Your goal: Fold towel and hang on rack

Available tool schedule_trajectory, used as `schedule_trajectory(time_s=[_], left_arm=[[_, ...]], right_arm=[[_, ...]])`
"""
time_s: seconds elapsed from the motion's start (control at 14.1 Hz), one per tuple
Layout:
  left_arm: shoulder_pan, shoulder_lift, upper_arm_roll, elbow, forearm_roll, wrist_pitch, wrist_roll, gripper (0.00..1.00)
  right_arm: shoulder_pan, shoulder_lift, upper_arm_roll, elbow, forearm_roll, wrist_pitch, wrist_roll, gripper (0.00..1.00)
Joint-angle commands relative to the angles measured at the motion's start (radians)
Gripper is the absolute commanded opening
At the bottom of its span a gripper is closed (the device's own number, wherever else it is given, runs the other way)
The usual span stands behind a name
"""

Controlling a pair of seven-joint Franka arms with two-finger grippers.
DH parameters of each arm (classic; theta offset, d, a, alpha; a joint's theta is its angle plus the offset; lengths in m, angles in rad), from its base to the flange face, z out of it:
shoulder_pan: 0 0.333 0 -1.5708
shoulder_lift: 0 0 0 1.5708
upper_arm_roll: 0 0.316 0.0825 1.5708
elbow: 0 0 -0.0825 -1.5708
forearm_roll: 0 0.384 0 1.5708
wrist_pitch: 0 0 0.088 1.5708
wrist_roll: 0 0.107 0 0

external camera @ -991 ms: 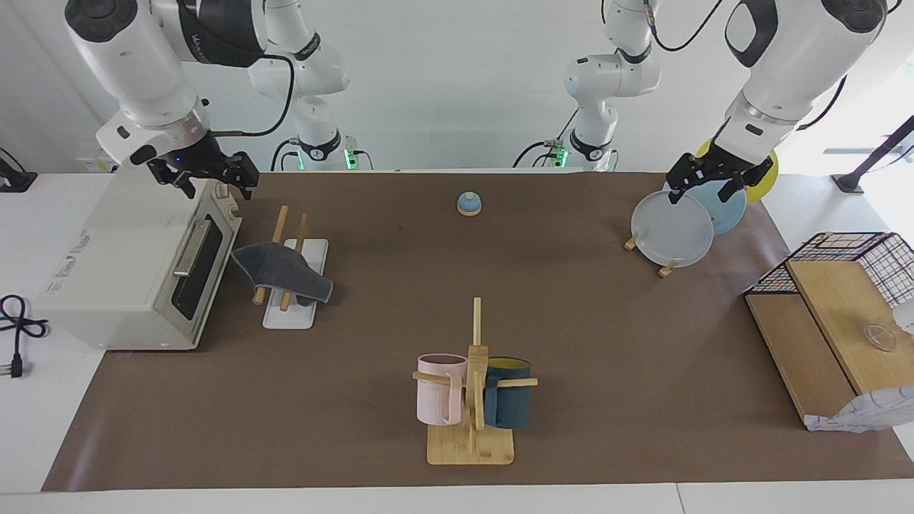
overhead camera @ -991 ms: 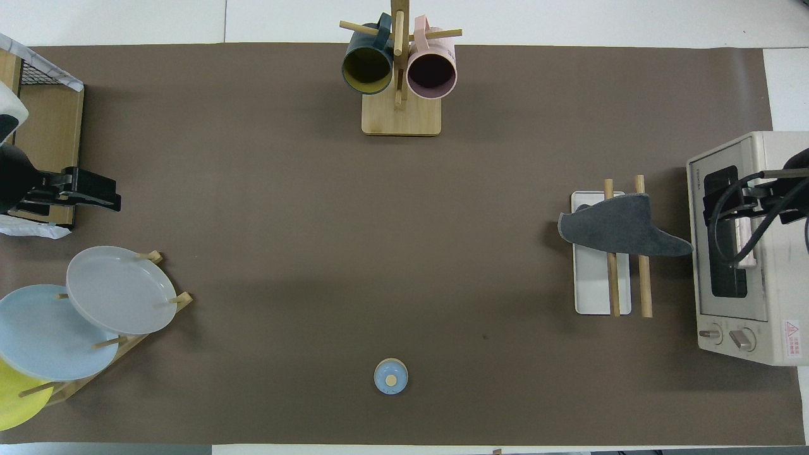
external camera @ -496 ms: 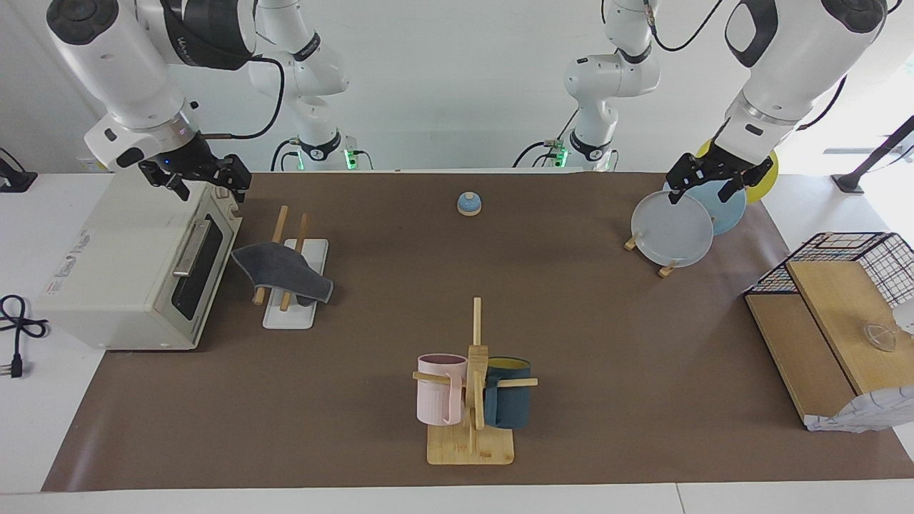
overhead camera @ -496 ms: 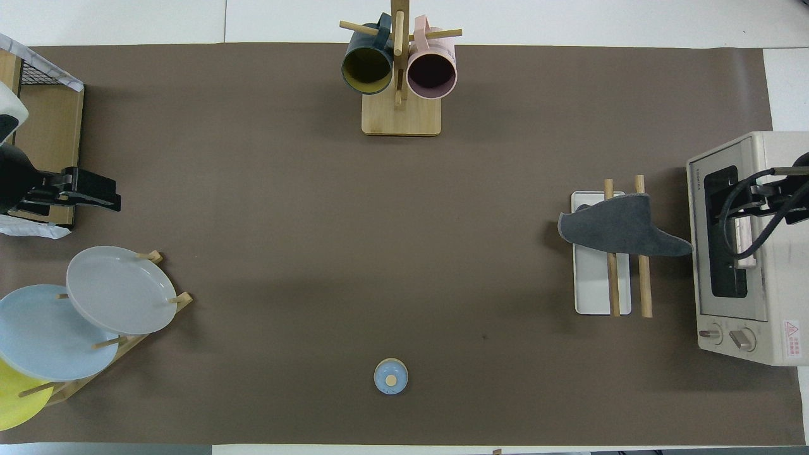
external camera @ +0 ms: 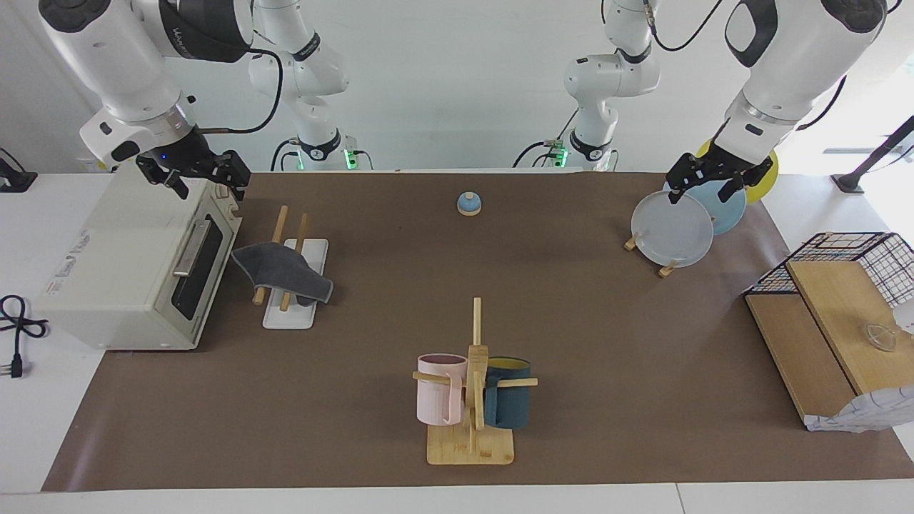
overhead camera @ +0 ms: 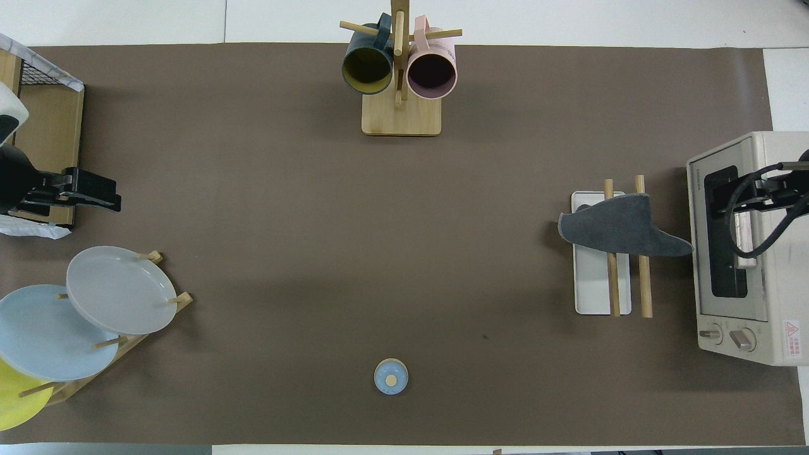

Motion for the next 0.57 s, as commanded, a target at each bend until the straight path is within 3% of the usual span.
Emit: schedule_trajectory(time_s=[0.0,0.5], left_arm=[[-0.010,-0.014,0.009,-0.009,0.010,-0.003,0.007,1.00],[-0.010,-0.014,0.009,-0.009,0.010,-0.003,0.007,1.00]], right_arm=[[-0.018,0.007,0.003,0.012,0.027,0.002,-0.020,1.00],[-0.013,0.008,0.006,0.015,0.027,0.003,-0.021,1.00]])
